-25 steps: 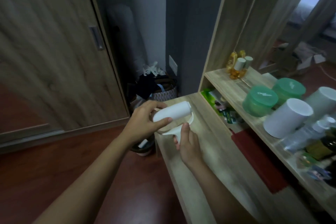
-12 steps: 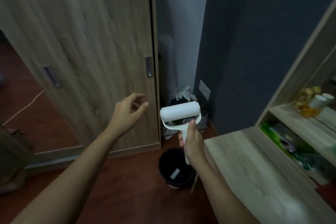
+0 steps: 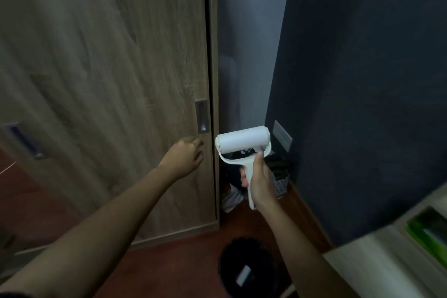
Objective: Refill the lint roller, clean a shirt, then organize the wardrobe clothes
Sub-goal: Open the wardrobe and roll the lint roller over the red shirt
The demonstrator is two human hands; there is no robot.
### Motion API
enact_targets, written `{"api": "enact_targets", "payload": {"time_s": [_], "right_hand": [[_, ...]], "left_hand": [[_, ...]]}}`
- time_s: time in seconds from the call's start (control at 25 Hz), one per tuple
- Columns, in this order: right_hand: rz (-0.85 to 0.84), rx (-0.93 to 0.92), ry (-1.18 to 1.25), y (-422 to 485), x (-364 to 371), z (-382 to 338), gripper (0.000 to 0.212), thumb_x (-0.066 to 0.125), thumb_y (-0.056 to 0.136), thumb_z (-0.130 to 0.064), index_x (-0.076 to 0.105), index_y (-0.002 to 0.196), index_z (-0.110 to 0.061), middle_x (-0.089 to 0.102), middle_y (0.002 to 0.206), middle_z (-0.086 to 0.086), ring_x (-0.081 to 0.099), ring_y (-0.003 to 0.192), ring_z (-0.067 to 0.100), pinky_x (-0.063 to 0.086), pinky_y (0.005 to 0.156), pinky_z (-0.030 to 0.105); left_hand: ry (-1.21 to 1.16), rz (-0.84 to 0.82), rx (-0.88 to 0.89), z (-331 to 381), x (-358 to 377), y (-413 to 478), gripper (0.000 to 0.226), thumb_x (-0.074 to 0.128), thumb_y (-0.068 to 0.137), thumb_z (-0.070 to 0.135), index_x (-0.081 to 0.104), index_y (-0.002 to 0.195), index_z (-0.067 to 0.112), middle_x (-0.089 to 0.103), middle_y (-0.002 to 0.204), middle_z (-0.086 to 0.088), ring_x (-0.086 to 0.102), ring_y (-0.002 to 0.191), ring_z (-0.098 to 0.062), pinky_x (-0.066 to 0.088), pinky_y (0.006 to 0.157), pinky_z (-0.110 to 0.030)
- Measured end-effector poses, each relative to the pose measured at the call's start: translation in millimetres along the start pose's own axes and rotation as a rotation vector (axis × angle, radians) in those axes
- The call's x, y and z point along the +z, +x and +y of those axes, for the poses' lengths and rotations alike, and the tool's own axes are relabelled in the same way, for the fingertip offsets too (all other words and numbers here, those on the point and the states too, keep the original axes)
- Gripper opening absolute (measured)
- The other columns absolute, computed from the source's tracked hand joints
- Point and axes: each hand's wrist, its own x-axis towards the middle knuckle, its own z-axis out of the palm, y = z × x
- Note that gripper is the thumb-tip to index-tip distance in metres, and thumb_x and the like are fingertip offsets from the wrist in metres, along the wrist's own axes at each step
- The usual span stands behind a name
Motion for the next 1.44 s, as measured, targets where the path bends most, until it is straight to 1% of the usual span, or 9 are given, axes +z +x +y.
{"api": "enact_targets", "payload": {"time_s": [0.16,0.24,0.32,0.44,0.56,0.76,1.08,1.24,1.44], "right_hand": [[-0.087,-0.021,0.079,95,13,2,0.034,0.04,0.087,-0.046,0.05,0.073,-0.017,0.045,0.059,-0.003,0.04,0.051,0.007,0.034,0.05,0.022],[-0.092,-0.015,0.053,132,17,6,0.031,0.042,0.085,-0.043,0.048,0.07,-0.016,0.044,0.058,-0.004,0.04,0.05,0.006,0.034,0.049,0.021],[-0.091,-0.003,0.023,157,20,10,0.033,0.041,0.086,-0.043,0.046,0.068,-0.015,0.042,0.057,-0.004,0.039,0.049,0.006,0.033,0.047,0.02],[-0.057,0.011,0.048,174,22,16,0.032,0.04,0.085,-0.042,0.046,0.073,-0.013,0.04,0.057,-0.002,0.037,0.05,0.006,0.031,0.046,0.02],[-0.025,0.014,0.061,185,30,10,0.028,0.039,0.085,-0.041,0.047,0.073,-0.017,0.041,0.059,0.0,0.037,0.052,0.008,0.031,0.048,0.022],[-0.011,-0.018,0.064,187,58,-2,0.029,0.039,0.085,-0.042,0.048,0.072,-0.017,0.041,0.058,0.0,0.038,0.051,0.008,0.031,0.047,0.023],[-0.081,-0.04,0.073,155,150,-12,0.038,0.039,0.086,-0.046,0.048,0.074,-0.01,0.041,0.06,0.005,0.039,0.053,0.014,0.031,0.05,0.026],[-0.106,0.001,0.15,143,218,-23,0.035,0.042,0.085,-0.045,0.05,0.079,-0.011,0.044,0.061,-0.001,0.041,0.05,0.002,0.033,0.047,0.018],[-0.149,-0.025,0.221,128,302,-37,0.029,0.041,0.097,-0.031,0.052,0.077,-0.014,0.045,0.061,0.001,0.04,0.045,0.001,0.033,0.043,0.015]], "left_hand": [[0.294,-0.135,0.175,-36,31,93,0.036,0.054,0.088,0.016,0.057,0.121,0.0,0.058,0.115,-0.02,0.055,0.104,-0.034,0.048,0.083,-0.039],[0.52,-0.149,0.355,-54,47,127,0.023,0.07,0.069,0.016,0.072,0.09,0.007,0.067,0.087,-0.011,0.062,0.079,-0.026,0.052,0.063,-0.031],[0.71,-0.133,0.499,-66,55,155,0.01,0.073,0.059,0.021,0.074,0.067,0.015,0.064,0.068,-0.002,0.06,0.064,-0.02,0.051,0.061,-0.027],[0.802,-0.153,0.626,-80,58,181,0.019,0.082,0.053,0.033,0.075,0.061,0.018,0.068,0.068,-0.001,0.061,0.065,-0.018,0.054,0.072,-0.029],[0.812,-0.18,0.711,-87,52,192,0.021,0.077,0.058,0.038,0.075,0.061,0.017,0.068,0.069,0.002,0.061,0.065,-0.016,0.05,0.065,-0.025],[0.768,-0.227,0.674,-104,44,179,0.04,0.036,0.071,0.025,0.073,0.059,0.013,0.066,0.067,0.001,0.059,0.063,-0.016,0.043,0.056,-0.023],[0.845,-0.214,0.73,-199,20,124,0.021,0.059,0.076,0.028,0.076,0.068,0.019,0.07,0.077,0.002,0.06,0.069,-0.016,0.043,0.058,-0.027],[0.85,-0.115,0.678,-261,0,84,0.041,0.036,0.082,0.02,0.073,0.066,0.015,0.067,0.073,0.0,0.058,0.067,-0.018,0.037,0.063,-0.031],[0.882,-0.117,0.596,-334,-25,34,0.039,0.038,0.078,0.02,0.072,0.061,0.015,0.065,0.069,-0.001,0.057,0.065,-0.019,0.043,0.062,-0.03]]}}
